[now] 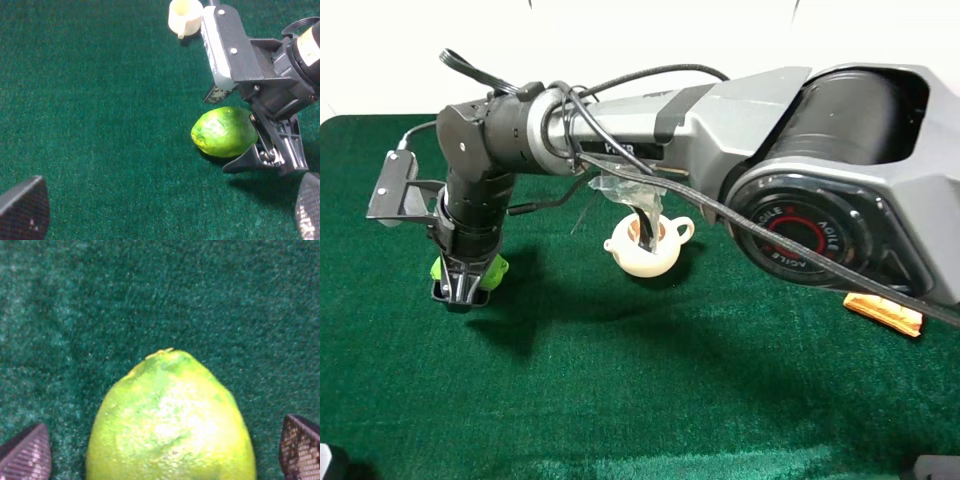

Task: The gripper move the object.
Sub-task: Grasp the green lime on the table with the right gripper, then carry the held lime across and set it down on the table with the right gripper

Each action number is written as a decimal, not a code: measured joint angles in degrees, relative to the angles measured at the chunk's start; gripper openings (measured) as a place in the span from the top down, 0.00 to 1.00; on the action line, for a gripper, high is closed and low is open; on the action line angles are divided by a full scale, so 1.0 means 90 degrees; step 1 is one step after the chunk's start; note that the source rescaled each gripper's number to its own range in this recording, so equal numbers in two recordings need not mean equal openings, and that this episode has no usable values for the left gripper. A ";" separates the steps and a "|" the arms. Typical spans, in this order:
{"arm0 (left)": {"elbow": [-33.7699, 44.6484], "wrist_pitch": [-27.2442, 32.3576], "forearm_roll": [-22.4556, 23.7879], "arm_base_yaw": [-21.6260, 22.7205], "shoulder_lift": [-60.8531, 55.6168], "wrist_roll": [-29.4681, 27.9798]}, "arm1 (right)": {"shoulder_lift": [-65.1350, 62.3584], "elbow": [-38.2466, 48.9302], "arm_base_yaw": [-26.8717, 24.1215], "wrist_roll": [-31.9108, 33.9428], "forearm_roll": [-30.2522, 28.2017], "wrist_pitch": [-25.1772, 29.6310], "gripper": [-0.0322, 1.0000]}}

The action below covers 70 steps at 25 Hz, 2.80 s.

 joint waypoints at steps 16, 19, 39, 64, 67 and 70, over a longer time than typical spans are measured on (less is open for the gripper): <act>0.0000 0.0000 0.0000 0.0000 0.0000 0.0000 | 0.0224 0.0000 0.0000 0.0000 0.0169 0.0147 0.00; 0.0000 0.0000 0.0000 0.0000 0.0000 0.0000 | 0.0224 0.0000 0.0000 0.0000 0.0182 0.0147 0.00; 0.0000 0.0000 0.0000 0.0000 0.0000 0.0000 | 0.0224 0.0000 -0.0005 0.0000 0.0397 0.0177 0.97; 0.0000 0.0000 0.0000 0.0000 0.0000 0.0000 | -0.0858 -0.0106 -0.1831 0.0409 -0.0103 0.1153 0.97; 0.0000 0.0000 0.0000 0.0000 0.0000 0.0000 | -0.0886 -0.0345 -0.2398 0.0437 -0.0231 0.1388 0.97; 0.0000 0.0000 0.0000 0.0000 0.0000 0.0000 | -0.0898 -0.0502 -0.2951 0.0478 -0.0449 0.1477 0.97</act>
